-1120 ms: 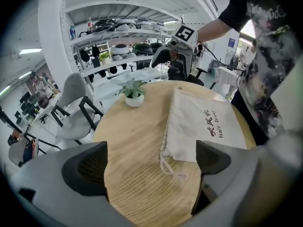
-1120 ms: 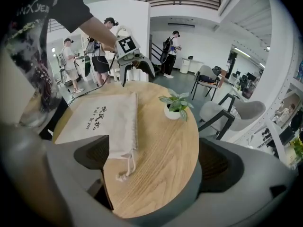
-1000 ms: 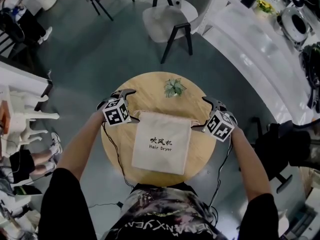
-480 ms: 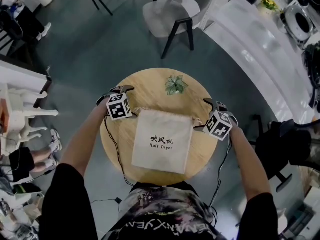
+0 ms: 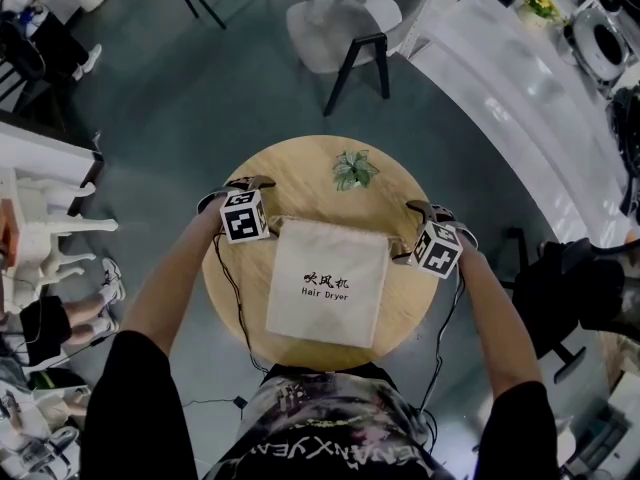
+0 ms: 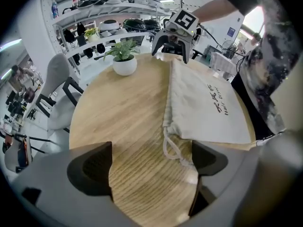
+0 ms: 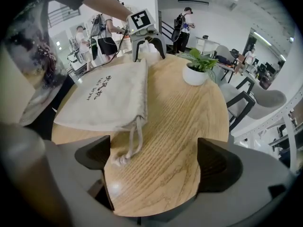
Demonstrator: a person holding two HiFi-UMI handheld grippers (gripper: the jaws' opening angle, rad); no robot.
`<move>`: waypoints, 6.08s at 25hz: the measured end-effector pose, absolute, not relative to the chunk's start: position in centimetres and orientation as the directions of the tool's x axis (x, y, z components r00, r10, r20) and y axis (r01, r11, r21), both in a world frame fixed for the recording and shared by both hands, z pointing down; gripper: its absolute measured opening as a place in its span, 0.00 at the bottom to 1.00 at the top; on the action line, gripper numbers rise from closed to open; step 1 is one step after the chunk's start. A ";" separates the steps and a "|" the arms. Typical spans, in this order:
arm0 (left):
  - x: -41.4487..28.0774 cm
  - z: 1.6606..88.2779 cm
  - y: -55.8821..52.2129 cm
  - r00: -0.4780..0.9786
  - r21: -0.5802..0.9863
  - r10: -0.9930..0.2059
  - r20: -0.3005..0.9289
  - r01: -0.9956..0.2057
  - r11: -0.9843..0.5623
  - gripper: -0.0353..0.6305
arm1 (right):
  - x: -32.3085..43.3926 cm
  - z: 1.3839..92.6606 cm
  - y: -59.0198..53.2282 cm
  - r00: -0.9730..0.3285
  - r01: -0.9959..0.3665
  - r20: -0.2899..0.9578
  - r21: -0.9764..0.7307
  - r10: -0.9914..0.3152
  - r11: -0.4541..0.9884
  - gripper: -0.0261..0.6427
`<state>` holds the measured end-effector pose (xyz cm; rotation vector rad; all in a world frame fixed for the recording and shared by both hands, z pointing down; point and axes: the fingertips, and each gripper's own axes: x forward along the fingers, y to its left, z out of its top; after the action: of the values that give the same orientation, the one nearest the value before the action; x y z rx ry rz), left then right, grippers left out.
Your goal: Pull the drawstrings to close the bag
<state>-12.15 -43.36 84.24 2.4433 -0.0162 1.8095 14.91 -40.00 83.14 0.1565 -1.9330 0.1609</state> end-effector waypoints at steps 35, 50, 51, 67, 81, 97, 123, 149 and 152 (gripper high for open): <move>-12.5 83.3 -43.8 0.257 -0.109 -0.136 0.957 -0.118 -0.987 0.09 | 13.9 81.9 -38.4 -0.380 -0.248 0.917 0.027 -0.123 0.968 0.06; -12.9 83.3 -43.5 0.222 -0.289 -0.360 0.906 -0.297 -0.910 0.08 | 14.3 81.9 -38.3 -0.248 -0.352 0.923 0.198 -0.295 0.915 0.06; -13.0 83.2 -43.4 0.219 -0.296 -0.367 0.904 -0.301 -0.907 0.08 | 14.4 81.9 -38.3 -0.240 -0.356 0.920 0.213 -0.309 0.910 0.06; -14.6 77.9 -42.1 0.207 -0.417 -0.524 0.826 -0.402 -0.815 0.08 | 13.7 76.0 -38.0 -0.169 -0.351 0.853 0.416 -0.494 0.839 0.06; -16.1 67.7 -40.4 0.225 -0.507 -0.687 0.690 -0.527 -0.682 0.08 | 12.3 66.0 -36.2 -0.176 -0.386 0.732 0.563 -0.658 0.730 0.06; -16.7 53.7 -43.2 0.239 -0.666 -0.833 0.499 -0.510 -0.545 0.08 | 11.7 52.5 -38.5 -0.206 -0.377 0.547 0.721 -0.812 0.581 0.06; -15.3 32.9 -50.6 0.237 -0.838 -0.944 0.230 -0.445 -0.316 0.08 | 13.2 32.4 -46.1 -0.171 -0.325 0.264 0.894 -0.949 0.307 0.06; -15.5 19.8 -53.8 0.228 -0.915 -0.972 0.066 -0.376 -0.150 0.08 | 13.3 19.3 -49.3 -0.139 -0.248 0.095 0.960 -0.986 0.127 0.05; -15.6 19.0 -54.1 0.219 -0.916 -0.974 0.053 -0.378 -0.134 0.08 | 13.6 18.8 -49.6 -0.134 -0.252 0.088 0.960 -0.987 0.120 0.05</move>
<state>-15.63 -54.08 19.01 2.9057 -2.2433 1.5795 13.62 -49.56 18.77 1.2574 -1.5411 -1.0821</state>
